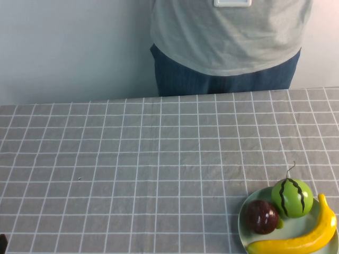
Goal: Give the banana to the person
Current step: Pick up the banana
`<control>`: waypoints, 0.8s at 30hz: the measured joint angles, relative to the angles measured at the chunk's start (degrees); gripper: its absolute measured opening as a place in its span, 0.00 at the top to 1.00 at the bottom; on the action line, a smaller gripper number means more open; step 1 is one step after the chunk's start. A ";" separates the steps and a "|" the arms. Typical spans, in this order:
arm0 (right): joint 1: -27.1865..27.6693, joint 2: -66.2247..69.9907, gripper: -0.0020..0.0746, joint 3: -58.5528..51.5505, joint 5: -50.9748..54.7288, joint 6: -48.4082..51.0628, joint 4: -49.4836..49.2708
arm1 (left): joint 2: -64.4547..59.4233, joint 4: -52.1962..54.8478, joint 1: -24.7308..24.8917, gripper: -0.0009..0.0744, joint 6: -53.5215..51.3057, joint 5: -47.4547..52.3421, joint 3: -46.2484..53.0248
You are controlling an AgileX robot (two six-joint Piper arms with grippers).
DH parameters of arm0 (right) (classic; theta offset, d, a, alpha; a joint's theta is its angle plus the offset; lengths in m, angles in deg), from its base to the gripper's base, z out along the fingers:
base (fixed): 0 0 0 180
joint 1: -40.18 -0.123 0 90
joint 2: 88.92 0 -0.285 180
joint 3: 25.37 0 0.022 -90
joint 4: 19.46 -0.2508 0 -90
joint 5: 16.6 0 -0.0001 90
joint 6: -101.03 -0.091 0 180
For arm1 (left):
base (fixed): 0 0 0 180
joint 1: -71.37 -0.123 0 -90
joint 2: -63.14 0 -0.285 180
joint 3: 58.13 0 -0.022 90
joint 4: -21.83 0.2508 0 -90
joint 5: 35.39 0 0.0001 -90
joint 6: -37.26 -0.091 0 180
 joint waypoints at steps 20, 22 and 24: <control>-12.02 47.26 0.98 32.34 40.15 4.51 30.55 | 0.00 0.00 0.00 0.99 0.00 0.00 0.00; -16.67 50.76 0.97 32.59 39.78 7.05 31.42 | 0.00 0.00 0.00 0.99 0.00 0.00 0.00; -20.95 53.49 0.97 32.59 38.56 9.93 32.17 | 0.00 0.00 0.00 0.99 0.00 0.00 0.00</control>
